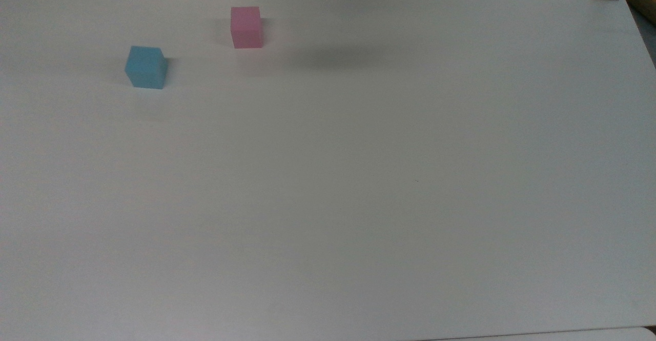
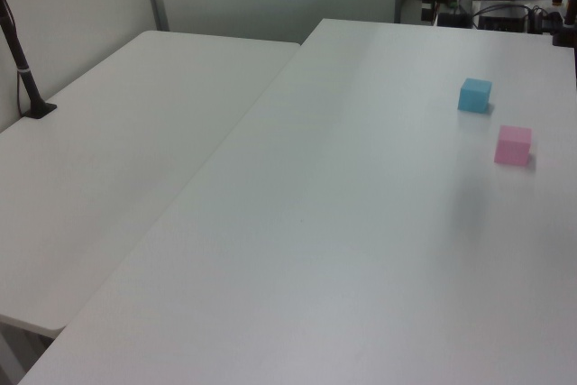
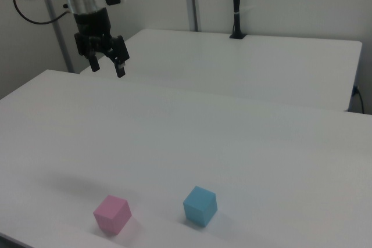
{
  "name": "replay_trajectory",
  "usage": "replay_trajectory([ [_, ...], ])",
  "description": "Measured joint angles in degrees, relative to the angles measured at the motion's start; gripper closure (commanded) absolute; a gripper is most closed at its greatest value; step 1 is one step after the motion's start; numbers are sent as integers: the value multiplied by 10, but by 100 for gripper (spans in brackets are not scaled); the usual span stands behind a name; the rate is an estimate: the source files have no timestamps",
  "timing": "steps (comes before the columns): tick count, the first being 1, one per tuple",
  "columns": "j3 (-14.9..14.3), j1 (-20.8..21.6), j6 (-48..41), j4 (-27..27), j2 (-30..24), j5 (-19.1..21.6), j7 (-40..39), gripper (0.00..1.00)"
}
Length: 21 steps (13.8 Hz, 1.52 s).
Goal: Put blue cube on pink cube
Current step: 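Move the gripper down toward the light-blue cube, then lower the open gripper around the light-blue cube and close it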
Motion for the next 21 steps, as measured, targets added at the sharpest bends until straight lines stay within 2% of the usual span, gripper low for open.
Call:
replay_trajectory([
  [4, -4, -19, 0, 0, 0, -1, -1, 0],
  [7, -6, -72, -1, 0, 0, -2, -37, 0],
  [15, -11, -242, -11, 0, -20, -2, -222, 0],
  [17, -12, -267, -11, -5, -20, -2, -240, 0],
  [19, -17, -271, -7, -27, -20, -2, -248, 0],
  [21, -24, -272, 61, -94, -27, -2, -263, 0],
])
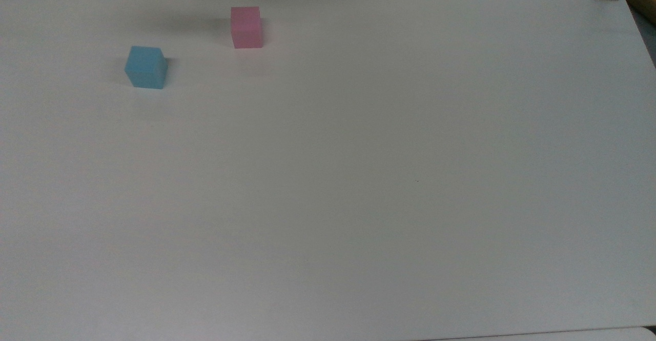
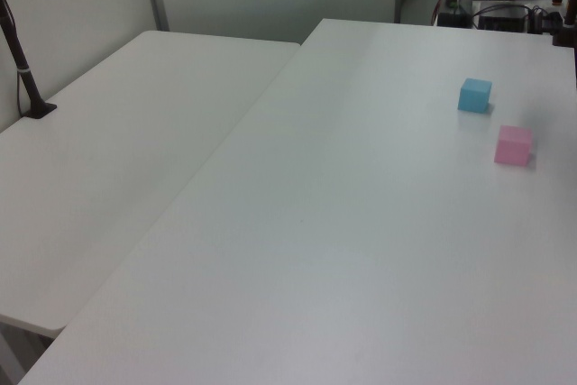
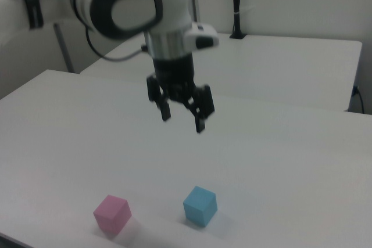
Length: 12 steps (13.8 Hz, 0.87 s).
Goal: Put blue cube on pink cube
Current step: 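Lower the open gripper around the light-blue cube and close it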
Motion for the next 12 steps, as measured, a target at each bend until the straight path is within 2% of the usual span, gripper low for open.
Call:
replay_trajectory([
  [3, -5, 0, 169, -150, -1, -37, -5, 0],
  [6, -10, -1, 304, -254, 19, -41, -5, 0],
  [8, -10, -1, 342, -267, 46, -41, -5, 0],
  [12, -10, -1, 344, -267, 60, -40, -3, 0],
])
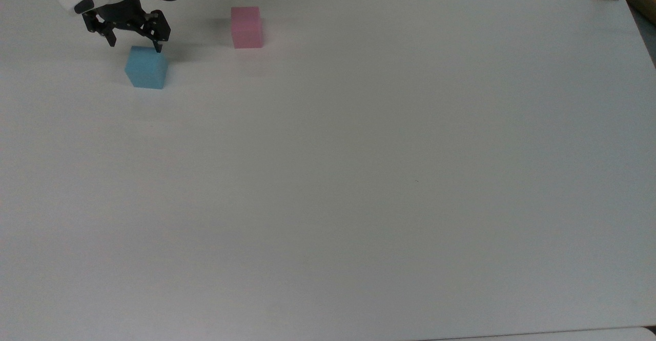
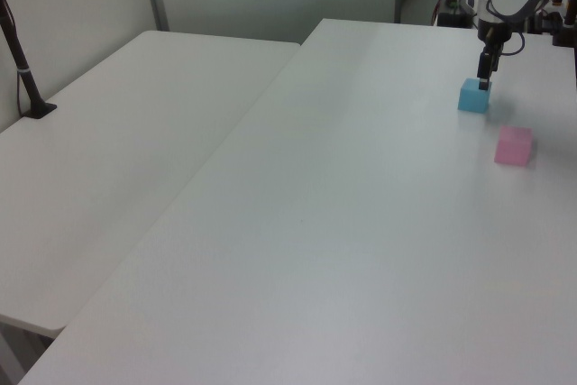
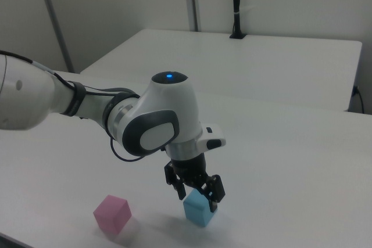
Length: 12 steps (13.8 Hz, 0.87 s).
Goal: Put blue cube on pink cube
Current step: 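Lower the open gripper around the light-blue cube and close it, then lift the light-blue cube up off the table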
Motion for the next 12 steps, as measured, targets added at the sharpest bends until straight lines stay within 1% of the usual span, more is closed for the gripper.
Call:
replay_trajectory([
  [2, 0, 0, 1, 0, 6, 2, 4, 0],
  [6, 0, 2, 33, 0, 32, 3, 21, 0],
  [7, 1, 4, 41, 0, 37, 3, 27, 3],
  [8, 2, 7, 53, 0, 44, 3, 29, 10],
  [9, 3, 10, 63, 0, 50, 3, 32, 28],
  [10, 4, 10, 70, 0, 57, 3, 34, 51],
  [11, 5, 10, 72, 0, 60, 3, 35, 68],
  [12, 5, 10, 72, 0, 61, 3, 35, 83],
])
